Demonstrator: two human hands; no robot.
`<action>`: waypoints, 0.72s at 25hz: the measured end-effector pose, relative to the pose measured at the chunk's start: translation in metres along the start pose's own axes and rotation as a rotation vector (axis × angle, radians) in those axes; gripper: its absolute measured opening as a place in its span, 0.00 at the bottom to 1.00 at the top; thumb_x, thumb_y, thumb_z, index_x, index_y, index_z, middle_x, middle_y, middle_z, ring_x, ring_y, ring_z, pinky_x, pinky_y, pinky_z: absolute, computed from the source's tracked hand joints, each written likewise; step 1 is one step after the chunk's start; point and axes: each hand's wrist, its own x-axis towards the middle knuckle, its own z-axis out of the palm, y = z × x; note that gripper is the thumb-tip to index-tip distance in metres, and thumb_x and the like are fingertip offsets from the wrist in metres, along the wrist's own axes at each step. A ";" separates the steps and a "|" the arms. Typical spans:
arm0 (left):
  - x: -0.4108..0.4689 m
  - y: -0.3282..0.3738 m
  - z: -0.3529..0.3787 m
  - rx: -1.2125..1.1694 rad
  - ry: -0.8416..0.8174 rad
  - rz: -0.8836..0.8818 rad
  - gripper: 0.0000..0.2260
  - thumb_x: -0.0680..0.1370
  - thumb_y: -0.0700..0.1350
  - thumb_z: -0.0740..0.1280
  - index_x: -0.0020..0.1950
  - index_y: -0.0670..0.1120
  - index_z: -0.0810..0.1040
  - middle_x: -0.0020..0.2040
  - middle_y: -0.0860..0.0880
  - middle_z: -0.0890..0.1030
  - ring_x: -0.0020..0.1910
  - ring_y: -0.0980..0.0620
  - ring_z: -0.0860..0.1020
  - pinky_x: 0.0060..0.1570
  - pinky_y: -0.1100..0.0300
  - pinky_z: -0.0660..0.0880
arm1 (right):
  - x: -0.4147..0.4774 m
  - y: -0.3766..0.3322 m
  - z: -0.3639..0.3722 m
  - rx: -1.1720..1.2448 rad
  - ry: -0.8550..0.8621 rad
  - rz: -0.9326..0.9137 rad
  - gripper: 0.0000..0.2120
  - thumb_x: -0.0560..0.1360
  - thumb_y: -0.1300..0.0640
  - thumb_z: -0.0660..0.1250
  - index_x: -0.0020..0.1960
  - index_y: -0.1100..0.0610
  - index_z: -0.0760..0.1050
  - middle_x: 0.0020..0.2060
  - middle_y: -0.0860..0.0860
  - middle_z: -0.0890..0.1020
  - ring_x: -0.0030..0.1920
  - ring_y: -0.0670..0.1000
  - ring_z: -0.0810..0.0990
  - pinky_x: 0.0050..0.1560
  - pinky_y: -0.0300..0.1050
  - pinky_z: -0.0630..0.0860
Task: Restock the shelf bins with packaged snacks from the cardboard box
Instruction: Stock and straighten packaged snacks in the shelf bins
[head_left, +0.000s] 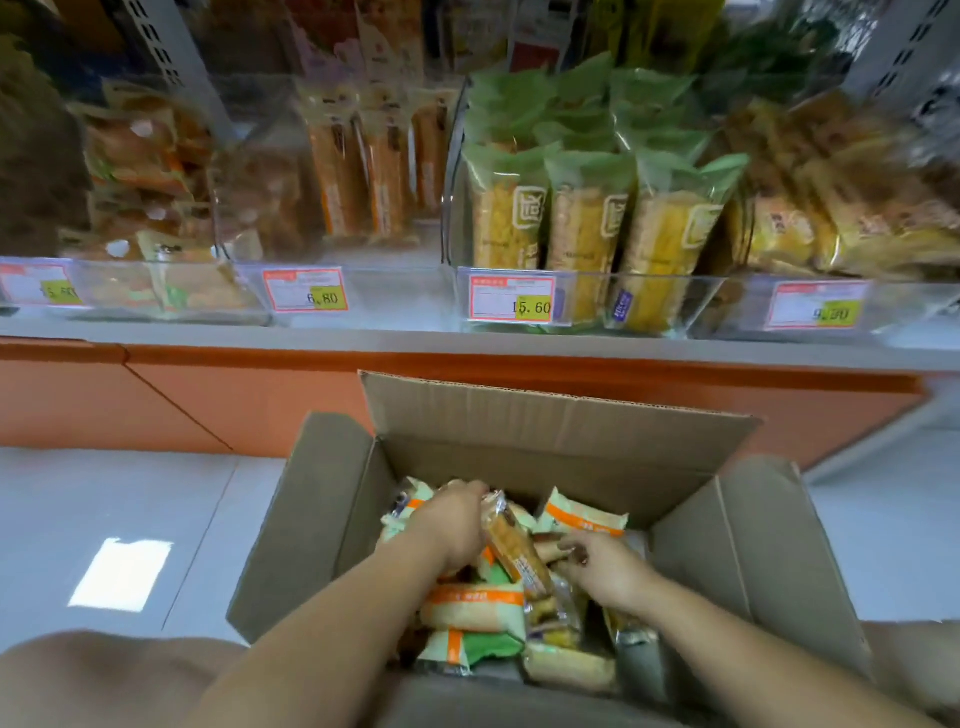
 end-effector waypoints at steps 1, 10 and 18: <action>0.003 -0.004 0.008 -0.042 0.007 -0.041 0.24 0.76 0.43 0.67 0.71 0.45 0.67 0.69 0.42 0.71 0.67 0.43 0.72 0.64 0.56 0.69 | 0.000 -0.005 0.008 0.053 -0.038 -0.033 0.18 0.78 0.54 0.65 0.67 0.52 0.73 0.60 0.49 0.79 0.58 0.48 0.77 0.48 0.36 0.69; -0.006 -0.040 0.044 -0.318 0.061 -0.072 0.30 0.76 0.37 0.62 0.77 0.51 0.63 0.62 0.50 0.77 0.60 0.50 0.76 0.58 0.64 0.70 | 0.027 -0.024 0.051 0.154 -0.022 0.067 0.21 0.70 0.46 0.73 0.58 0.52 0.73 0.54 0.50 0.75 0.51 0.50 0.76 0.51 0.44 0.74; -0.002 -0.030 0.065 0.122 -0.028 0.068 0.17 0.78 0.48 0.63 0.67 0.51 0.74 0.64 0.48 0.77 0.65 0.46 0.69 0.63 0.54 0.70 | 0.003 0.049 -0.007 0.410 0.035 0.264 0.10 0.72 0.60 0.72 0.41 0.51 0.71 0.40 0.49 0.80 0.41 0.50 0.78 0.39 0.41 0.70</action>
